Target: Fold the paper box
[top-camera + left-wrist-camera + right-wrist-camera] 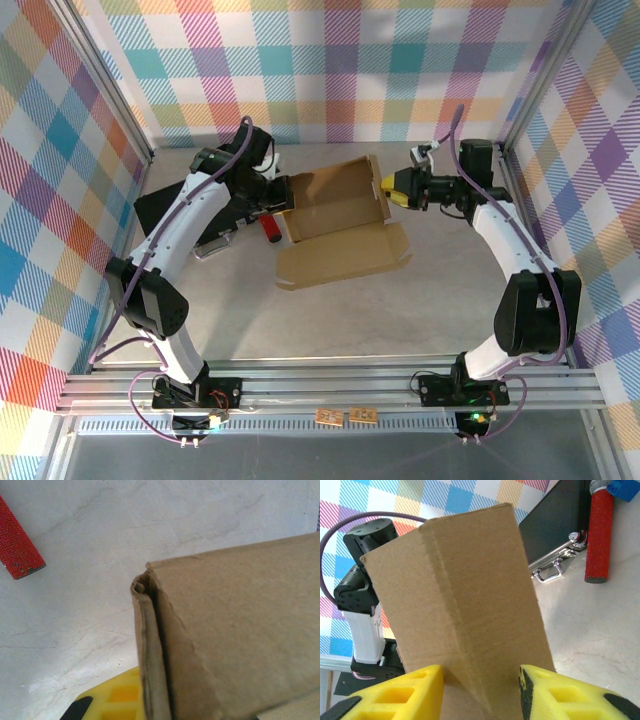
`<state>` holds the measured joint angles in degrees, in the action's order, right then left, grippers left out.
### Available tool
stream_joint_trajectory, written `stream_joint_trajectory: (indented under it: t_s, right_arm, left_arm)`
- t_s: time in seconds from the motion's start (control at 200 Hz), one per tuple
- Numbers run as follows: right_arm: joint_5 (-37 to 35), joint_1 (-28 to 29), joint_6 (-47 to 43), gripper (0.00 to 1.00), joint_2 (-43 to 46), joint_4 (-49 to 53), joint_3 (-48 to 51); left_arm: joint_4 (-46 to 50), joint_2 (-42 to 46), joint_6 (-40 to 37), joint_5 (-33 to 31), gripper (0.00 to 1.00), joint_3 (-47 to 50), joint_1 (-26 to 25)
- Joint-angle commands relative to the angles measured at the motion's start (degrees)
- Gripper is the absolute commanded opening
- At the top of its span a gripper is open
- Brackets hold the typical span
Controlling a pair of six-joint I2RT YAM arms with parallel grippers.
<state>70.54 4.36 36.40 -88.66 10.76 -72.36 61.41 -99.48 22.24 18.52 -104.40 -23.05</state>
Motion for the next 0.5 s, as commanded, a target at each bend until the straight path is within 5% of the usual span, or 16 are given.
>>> stream_joint_trajectory:
  t_s: [0.0, 0.275, 0.495]
  right_arm:
    - [0.4, 1.0, -5.2, 0.48, -0.1, 4.8, -3.5]
    - [-7.3, 3.8, -16.3, 0.52, -2.6, 20.3, -10.3]
    - [-20.0, 5.8, -21.8, 0.55, -2.3, 27.6, -13.9]
  left_arm:
    - [1.0, 1.6, -0.3, 1.6, 0.00, -2.0, 0.4]
    - [1.1, 2.0, -0.4, 2.0, 0.00, -2.1, 0.4]
    - [1.2, 2.4, -0.5, 2.0, 0.00, -2.2, 0.4]
